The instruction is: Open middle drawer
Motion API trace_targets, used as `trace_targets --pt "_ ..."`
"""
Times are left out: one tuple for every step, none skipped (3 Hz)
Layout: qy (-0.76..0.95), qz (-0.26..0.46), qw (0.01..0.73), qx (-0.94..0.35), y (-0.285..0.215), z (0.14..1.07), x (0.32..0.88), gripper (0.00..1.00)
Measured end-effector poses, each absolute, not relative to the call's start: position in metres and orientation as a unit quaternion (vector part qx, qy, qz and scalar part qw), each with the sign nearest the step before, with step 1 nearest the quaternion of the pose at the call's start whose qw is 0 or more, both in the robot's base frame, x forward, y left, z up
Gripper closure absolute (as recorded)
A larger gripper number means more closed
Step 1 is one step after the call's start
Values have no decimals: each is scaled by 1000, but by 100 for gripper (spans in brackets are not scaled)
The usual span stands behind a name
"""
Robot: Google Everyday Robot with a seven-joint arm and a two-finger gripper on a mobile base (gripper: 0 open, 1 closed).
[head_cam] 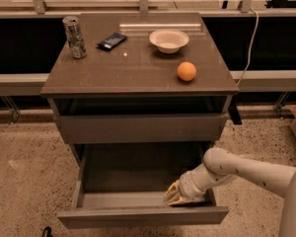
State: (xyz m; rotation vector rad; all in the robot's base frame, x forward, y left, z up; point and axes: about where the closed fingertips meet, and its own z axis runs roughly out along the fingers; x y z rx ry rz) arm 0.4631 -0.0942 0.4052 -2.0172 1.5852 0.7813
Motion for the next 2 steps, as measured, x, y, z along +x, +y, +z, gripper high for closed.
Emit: trace_targets --pt "574 284 256 -724 -85 401 481 100" --pt "577 281 271 -718 -74 395 501 100"
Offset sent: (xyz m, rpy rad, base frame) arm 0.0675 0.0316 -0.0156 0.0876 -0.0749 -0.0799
